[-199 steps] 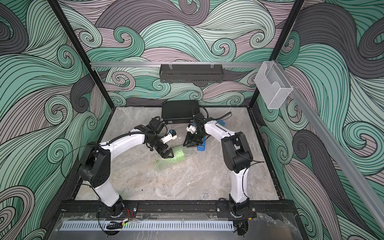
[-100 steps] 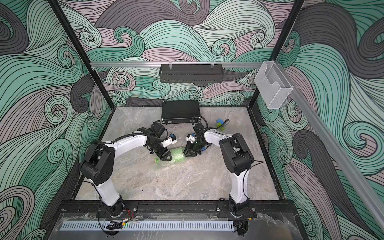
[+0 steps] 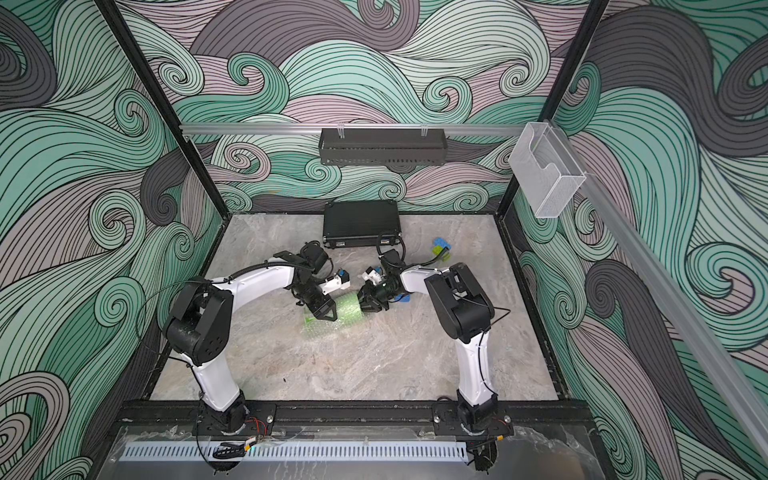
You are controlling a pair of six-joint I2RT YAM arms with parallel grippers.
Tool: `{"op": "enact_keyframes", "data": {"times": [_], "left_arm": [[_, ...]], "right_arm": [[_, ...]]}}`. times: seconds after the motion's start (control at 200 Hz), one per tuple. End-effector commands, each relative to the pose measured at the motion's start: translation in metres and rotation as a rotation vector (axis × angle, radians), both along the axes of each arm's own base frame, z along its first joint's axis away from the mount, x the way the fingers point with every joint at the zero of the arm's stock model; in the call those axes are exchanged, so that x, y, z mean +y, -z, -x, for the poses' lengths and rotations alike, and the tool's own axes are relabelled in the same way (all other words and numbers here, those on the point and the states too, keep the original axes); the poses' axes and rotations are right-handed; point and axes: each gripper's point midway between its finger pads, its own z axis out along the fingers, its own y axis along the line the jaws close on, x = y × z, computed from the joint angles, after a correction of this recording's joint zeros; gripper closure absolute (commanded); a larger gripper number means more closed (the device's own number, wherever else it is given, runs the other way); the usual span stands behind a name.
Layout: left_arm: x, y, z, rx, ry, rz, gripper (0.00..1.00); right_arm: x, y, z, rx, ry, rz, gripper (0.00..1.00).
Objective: Wrap wine glasses in bubble wrap
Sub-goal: Wrap the wine glass in bubble wrap.
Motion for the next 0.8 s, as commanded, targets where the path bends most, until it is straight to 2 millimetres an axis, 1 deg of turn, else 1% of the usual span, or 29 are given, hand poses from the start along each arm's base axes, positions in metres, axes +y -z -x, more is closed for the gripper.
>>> {"op": "enact_keyframes", "data": {"times": [0.0, 0.03, 0.075, 0.15, 0.245, 0.33, 0.385, 0.43, 0.495, 0.58, 0.796], "left_arm": [[0.008, 0.026, 0.006, 0.017, 0.035, -0.059, 0.47], [0.009, 0.026, 0.007, 0.020, 0.032, -0.061, 0.47], [0.009, 0.026, 0.008, 0.024, 0.031, -0.059, 0.47], [0.008, 0.027, 0.008, 0.022, 0.030, -0.054, 0.47], [0.006, 0.024, 0.007, 0.020, 0.031, -0.044, 0.47], [0.005, 0.023, 0.005, 0.017, 0.031, -0.039, 0.47], [0.004, 0.022, 0.005, 0.019, 0.030, -0.037, 0.47], [0.004, 0.023, 0.004, 0.022, 0.031, -0.038, 0.47], [0.003, 0.023, 0.004, 0.024, 0.030, -0.038, 0.47], [0.002, 0.023, 0.003, 0.021, 0.031, -0.036, 0.48], [0.002, 0.020, 0.003, 0.017, 0.036, -0.034, 0.48]], "right_arm": [[-0.013, -0.033, -0.002, -0.069, -0.001, -0.005, 0.62], [-0.020, -0.038, -0.003, -0.089, 0.005, 0.009, 0.60], [-0.033, -0.043, 0.003, -0.081, 0.017, 0.053, 0.56], [-0.055, -0.046, 0.007, -0.090, 0.057, 0.105, 0.54], [-0.076, -0.040, 0.013, -0.068, 0.129, 0.160, 0.50], [-0.086, -0.032, 0.019, -0.054, 0.176, 0.187, 0.47], [-0.086, -0.024, 0.020, -0.029, 0.214, 0.179, 0.47], [-0.083, -0.019, 0.015, -0.027, 0.253, 0.149, 0.46], [-0.078, -0.009, 0.009, -0.006, 0.308, 0.110, 0.41], [-0.072, 0.004, 0.001, 0.020, 0.342, 0.068, 0.41], [-0.056, 0.011, -0.026, 0.029, 0.417, -0.024, 0.35]]}}
